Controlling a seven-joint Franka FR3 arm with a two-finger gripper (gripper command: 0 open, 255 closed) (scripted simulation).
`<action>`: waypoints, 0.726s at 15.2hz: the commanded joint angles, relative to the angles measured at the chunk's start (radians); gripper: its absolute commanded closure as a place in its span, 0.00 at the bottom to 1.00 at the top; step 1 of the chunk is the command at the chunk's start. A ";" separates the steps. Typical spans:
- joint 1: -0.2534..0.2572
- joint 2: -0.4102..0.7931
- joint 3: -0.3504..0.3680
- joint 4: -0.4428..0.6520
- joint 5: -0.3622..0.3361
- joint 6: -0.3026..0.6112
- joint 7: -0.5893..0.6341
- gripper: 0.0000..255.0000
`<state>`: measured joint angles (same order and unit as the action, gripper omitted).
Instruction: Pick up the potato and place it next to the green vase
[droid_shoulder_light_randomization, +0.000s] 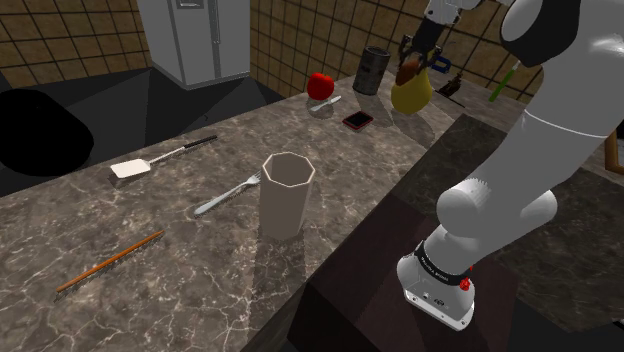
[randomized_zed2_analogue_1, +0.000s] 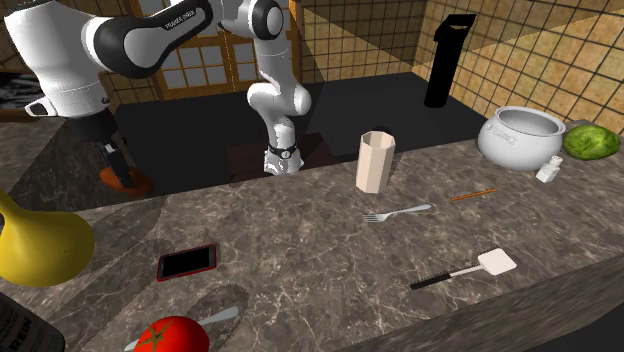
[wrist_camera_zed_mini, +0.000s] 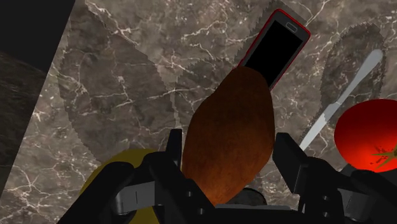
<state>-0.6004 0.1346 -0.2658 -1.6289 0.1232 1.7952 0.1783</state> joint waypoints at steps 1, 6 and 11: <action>0.001 0.001 0.001 -0.028 0.001 0.030 -0.002 1.00; 0.002 0.004 0.002 -0.091 0.004 0.096 -0.008 1.00; 0.003 0.014 0.003 -0.147 0.010 0.160 -0.016 1.00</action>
<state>-0.5979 0.1479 -0.2629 -1.7642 0.1321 1.9427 0.1636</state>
